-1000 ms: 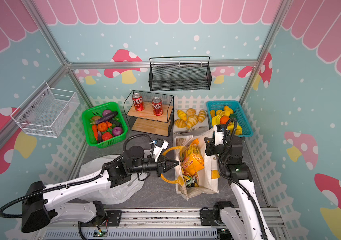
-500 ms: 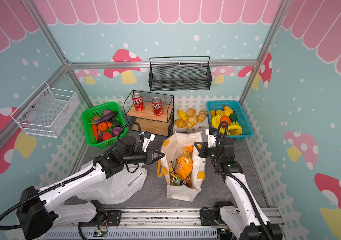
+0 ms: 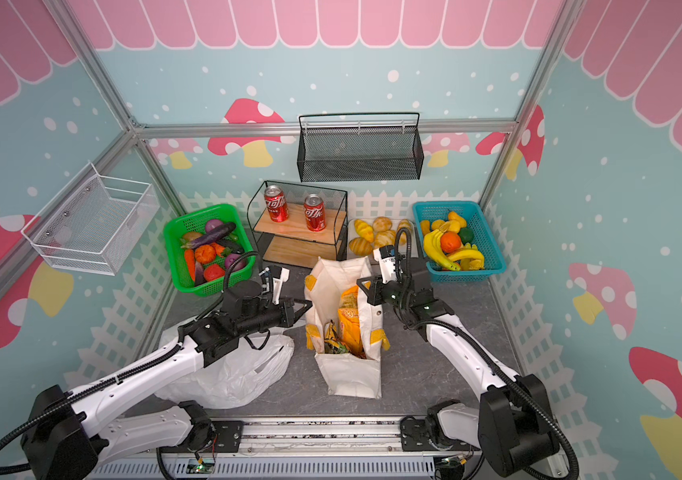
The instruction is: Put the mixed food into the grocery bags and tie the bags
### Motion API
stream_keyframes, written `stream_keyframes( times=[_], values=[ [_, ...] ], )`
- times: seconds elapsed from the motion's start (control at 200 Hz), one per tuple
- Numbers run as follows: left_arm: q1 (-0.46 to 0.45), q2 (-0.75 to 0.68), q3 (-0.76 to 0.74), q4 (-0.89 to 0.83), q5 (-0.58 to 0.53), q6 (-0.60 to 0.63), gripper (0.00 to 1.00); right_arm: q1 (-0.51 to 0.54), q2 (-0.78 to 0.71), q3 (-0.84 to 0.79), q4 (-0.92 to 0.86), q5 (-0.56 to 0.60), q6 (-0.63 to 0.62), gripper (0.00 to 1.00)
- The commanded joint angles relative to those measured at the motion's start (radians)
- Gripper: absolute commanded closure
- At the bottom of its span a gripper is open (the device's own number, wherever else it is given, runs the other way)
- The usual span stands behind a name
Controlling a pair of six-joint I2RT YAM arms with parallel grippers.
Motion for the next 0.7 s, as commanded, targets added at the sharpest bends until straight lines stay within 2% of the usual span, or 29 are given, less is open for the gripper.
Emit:
stream_keyframes(
  times=[0.0,0.105,0.305,0.465,0.695],
  values=[
    [0.052,-0.071,0.002,0.024,-0.062,-0.013,1.00,0.028,0.014,0.061,0.102,0.008,0.020,0.97],
    [0.095,-0.077,-0.015,0.023,-0.049,-0.024,1.00,0.040,0.055,0.064,0.144,0.007,0.042,0.97],
    [0.147,-0.055,-0.007,0.020,-0.107,0.007,1.00,0.072,0.155,0.110,0.220,-0.019,0.085,0.97],
    [0.158,-0.059,-0.009,0.027,-0.086,-0.002,1.00,0.079,0.201,0.163,0.202,0.010,0.047,0.97],
    [0.125,-0.096,-0.055,0.013,-0.079,-0.004,1.00,0.079,0.272,0.242,0.111,0.061,-0.056,0.96]
  ],
)
